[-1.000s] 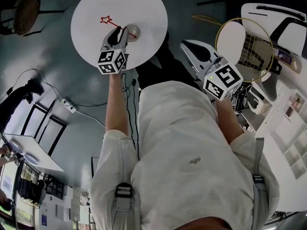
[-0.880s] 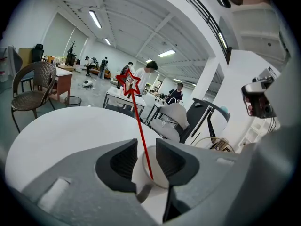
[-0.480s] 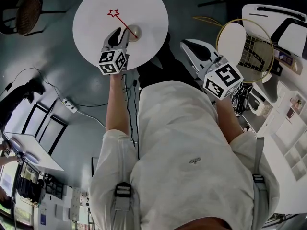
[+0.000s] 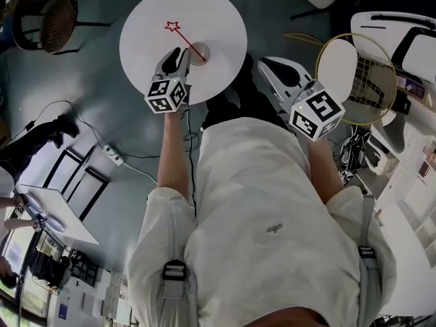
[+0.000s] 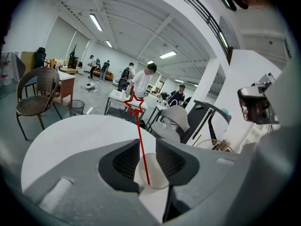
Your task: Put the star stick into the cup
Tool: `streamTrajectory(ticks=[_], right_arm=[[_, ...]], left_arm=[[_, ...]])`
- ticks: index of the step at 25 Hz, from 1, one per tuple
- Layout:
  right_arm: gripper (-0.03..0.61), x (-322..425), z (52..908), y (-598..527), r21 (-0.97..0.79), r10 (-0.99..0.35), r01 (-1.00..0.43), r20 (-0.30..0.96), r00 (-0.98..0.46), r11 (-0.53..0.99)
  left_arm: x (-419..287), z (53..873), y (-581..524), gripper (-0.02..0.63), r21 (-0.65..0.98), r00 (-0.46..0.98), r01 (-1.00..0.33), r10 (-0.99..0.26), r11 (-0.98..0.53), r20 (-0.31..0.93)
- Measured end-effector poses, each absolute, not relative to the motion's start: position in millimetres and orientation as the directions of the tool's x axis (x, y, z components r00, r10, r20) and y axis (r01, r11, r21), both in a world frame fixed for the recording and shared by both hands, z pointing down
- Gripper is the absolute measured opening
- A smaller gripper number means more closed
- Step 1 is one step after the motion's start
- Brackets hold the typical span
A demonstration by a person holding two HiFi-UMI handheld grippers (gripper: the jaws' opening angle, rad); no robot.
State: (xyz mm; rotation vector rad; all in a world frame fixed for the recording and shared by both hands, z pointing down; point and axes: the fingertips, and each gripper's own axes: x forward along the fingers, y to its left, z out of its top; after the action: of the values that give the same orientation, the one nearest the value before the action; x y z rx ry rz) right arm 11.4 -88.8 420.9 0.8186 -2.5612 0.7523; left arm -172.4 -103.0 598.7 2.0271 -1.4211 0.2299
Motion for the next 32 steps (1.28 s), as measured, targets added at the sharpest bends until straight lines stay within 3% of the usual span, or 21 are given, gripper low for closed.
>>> streamTrajectory(ticks=[14, 25, 32], right_arm=[[0.008, 17.3, 403.6, -82.7, -0.345, -0.491, -0.639, 0.427, -0.759, 0.688], [0.008, 1.5, 397.1, -66.4, -0.321, -0.496, -0.637, 0.423, -0.758, 0.700], [0.008, -6.7, 398.8, -27.5, -0.315, -0.499, -0.651, 0.443, -0.745, 0.691]], left_arm=[[-167.4, 566.3, -86.9, 0.023, 0.392, 0.417, -0.887, -0.791, -0.246, 0.448], [-175.3, 545.6, -68.5, 0.011, 0.399, 0.423, -0.880, -0.807, -0.258, 0.411], [-154.9, 533.5, -35.6, 0.011, 0.419, 0.506, -0.840, -0.777, -0.345, 0.374]])
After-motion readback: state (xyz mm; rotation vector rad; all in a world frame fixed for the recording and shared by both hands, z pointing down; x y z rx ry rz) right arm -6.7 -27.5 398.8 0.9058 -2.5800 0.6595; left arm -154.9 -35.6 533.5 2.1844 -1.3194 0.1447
